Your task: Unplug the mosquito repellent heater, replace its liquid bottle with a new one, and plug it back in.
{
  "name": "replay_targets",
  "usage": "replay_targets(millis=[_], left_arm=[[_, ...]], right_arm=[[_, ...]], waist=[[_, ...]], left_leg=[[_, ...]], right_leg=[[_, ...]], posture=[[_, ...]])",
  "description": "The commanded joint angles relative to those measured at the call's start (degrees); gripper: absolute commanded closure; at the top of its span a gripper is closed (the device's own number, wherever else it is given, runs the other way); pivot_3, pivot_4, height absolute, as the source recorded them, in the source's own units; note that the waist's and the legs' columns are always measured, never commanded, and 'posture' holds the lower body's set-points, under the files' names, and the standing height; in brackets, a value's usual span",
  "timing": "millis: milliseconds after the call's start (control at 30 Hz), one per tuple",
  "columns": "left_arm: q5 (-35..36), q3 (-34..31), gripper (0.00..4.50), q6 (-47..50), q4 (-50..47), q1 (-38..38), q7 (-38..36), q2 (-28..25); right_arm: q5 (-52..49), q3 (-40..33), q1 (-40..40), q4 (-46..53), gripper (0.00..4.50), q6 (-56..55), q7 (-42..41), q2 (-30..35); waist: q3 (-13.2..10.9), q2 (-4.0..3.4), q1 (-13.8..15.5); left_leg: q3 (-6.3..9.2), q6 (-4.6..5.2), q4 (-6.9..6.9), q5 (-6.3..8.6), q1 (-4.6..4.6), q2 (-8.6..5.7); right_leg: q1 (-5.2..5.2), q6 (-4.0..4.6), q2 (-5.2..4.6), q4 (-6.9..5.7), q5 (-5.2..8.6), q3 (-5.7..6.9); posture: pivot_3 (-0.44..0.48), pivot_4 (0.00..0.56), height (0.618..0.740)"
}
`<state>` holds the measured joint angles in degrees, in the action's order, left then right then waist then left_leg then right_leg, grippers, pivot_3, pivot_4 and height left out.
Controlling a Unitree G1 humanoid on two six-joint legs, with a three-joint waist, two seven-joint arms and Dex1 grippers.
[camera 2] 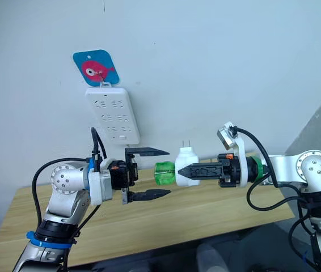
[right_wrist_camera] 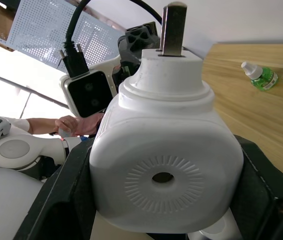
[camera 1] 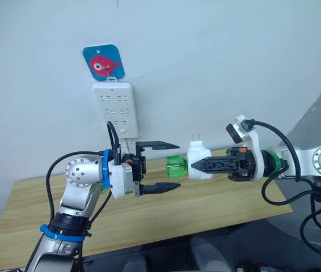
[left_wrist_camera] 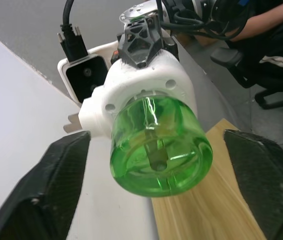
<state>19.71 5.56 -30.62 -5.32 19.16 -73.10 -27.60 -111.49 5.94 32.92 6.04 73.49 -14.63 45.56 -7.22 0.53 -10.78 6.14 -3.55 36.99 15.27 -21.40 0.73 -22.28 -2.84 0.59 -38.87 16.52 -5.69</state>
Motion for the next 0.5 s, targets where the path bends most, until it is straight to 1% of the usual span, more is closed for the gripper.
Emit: replay_targets(millis=[33,67,100,133,167,300,367,467,500], left_arm=[[-0.5,0.2,1.22,-2.0,0.5,0.9,1.5,-0.1],[-0.6,0.3,1.59,-2.2,0.7,1.0,1.7,-0.1],[-0.5,0.4,1.84,-2.4,0.8,1.2,2.0,0.0],[-0.4,0.5,2.19,-2.6,0.8,1.2,2.2,-0.1],[-0.5,0.6,2.26,-2.8,0.9,1.2,2.3,-0.2],[0.1,0.8,2.26,-2.3,0.8,1.1,2.4,-0.9],[1.9,1.2,2.26,0.9,-0.4,0.4,1.6,-2.1],[8.1,2.2,2.26,14.7,-4.7,-2.3,0.5,-6.2],[10.1,2.6,2.26,22.1,-6.4,-3.2,1.5,-8.4]], right_arm=[[-1.5,-1.2,0.3,0.5,1.49,-0.2,0.1,-0.5],[-1.5,-1.2,0.2,0.5,1.49,-0.3,0.2,-0.5],[-1.5,-1.2,0.2,0.5,1.49,-0.3,0.4,-0.6],[-1.5,-1.3,0.2,0.5,1.49,-0.3,0.5,-0.7],[-1.5,-1.3,0.1,0.6,1.49,-0.4,0.7,-0.8],[-1.5,-1.5,-0.2,0.6,1.49,-0.9,2.0,-1.1],[-1.5,-1.8,-0.1,0.6,1.49,-1.4,3.0,-1.3],[-1.5,-2.2,0.8,0.4,1.49,-1.6,4.1,-1.0],[-1.5,-2.3,1.3,0.5,1.49,-1.7,4.4,-0.6]], waist=[[0.0,0.00,0.0],[0.0,0.00,0.0],[0.0,0.00,0.0],[0.0,0.00,0.0],[0.0,0.00,0.0],[0.0,0.00,0.0],[0.0,0.00,-0.1],[0.0,-0.01,-0.4],[-0.1,-0.02,-0.4]], left_leg=[[0.00,0.00,0.00,0.00,0.00,0.00],[0.00,0.00,0.00,0.00,0.00,0.00],[0.00,0.00,0.00,0.00,0.00,0.00],[0.01,0.00,0.00,0.00,-0.01,0.00],[0.00,0.00,0.00,0.00,-0.01,0.00],[0.01,0.00,0.00,0.00,0.00,0.00],[0.01,0.00,0.00,0.00,0.00,0.00],[0.02,0.00,-0.01,0.00,0.00,0.01],[0.03,0.00,-0.02,0.00,-0.02,0.02]], right_leg=[[0.00,0.00,0.00,0.00,0.00,0.00],[0.00,0.00,0.00,0.00,0.00,0.01],[0.00,0.00,0.00,0.00,0.00,0.01],[0.00,0.00,0.00,-0.01,0.00,0.01],[0.00,0.00,0.00,0.00,0.00,0.00],[0.00,0.00,0.00,0.00,0.00,0.01],[0.00,0.00,0.00,0.00,0.00,0.01],[-0.01,0.00,0.00,-0.01,0.00,0.01],[-0.02,-0.01,0.00,-0.01,0.00,0.01]], posture=[[-0.188,0.087,0.734],[-0.188,0.088,0.734],[-0.188,0.088,0.734],[-0.189,0.090,0.734],[-0.189,0.090,0.734],[-0.190,0.093,0.734],[-0.192,0.094,0.734],[-0.193,0.098,0.734],[-0.194,0.101,0.734]])
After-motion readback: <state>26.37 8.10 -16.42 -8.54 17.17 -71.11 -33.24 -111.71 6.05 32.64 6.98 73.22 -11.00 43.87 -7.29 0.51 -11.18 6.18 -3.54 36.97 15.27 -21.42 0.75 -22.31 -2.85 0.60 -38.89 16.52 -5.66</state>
